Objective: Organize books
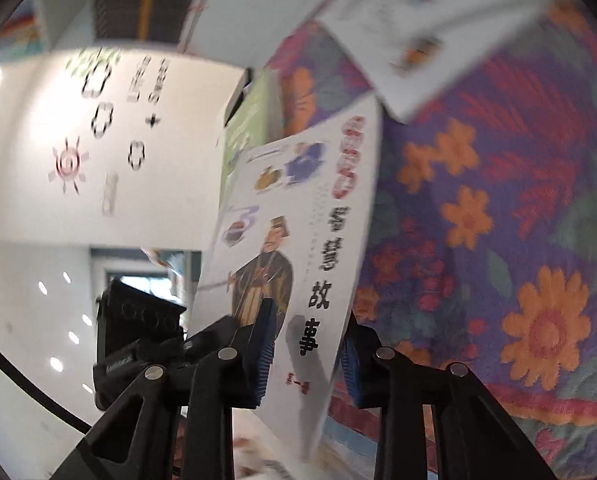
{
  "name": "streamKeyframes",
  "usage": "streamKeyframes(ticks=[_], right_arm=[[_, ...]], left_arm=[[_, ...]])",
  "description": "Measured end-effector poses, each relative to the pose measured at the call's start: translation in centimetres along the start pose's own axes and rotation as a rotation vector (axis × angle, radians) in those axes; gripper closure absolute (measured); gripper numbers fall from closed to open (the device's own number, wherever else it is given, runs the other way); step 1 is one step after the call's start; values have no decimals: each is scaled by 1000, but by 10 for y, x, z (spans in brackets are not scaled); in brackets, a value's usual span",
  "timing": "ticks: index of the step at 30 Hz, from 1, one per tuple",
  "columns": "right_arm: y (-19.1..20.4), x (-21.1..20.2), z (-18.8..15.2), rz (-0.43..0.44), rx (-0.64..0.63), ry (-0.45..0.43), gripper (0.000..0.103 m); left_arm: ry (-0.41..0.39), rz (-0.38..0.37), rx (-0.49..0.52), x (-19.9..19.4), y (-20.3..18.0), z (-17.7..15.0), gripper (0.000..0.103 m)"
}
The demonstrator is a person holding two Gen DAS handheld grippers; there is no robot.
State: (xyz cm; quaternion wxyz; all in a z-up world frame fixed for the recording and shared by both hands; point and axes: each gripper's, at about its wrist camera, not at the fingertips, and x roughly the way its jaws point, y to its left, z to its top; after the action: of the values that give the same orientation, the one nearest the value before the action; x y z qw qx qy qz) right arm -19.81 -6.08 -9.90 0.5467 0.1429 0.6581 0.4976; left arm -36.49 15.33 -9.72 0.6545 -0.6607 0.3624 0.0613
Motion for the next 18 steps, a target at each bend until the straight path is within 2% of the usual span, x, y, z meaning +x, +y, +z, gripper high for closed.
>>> streamKeyframes(ticks=[2, 4, 7, 10, 12, 15, 18], right_arm=[[18, 3, -2, -3, -57, -7, 73], [33, 4, -6, -62, -118, -33, 73], [46, 9, -13, -150, -193, -57, 73], [64, 16, -20, -230, -291, -69, 73], [80, 19, -27, -257, -354, -72, 73], [103, 26, -34, -331, -471, -97, 73], [113, 30, -34, -381, -511, -93, 73]], left_arm=[[18, -49, -45, 1, 8, 1, 82], [22, -39, -26, -1, 6, 3, 81], [10, 40, 56, -8, -8, 5, 80], [-46, 211, 209, -15, -34, 4, 75], [-75, 283, 294, -21, -48, 3, 74], [-70, 344, 411, -25, -64, 3, 74], [-56, 337, 466, -27, -71, 7, 75]])
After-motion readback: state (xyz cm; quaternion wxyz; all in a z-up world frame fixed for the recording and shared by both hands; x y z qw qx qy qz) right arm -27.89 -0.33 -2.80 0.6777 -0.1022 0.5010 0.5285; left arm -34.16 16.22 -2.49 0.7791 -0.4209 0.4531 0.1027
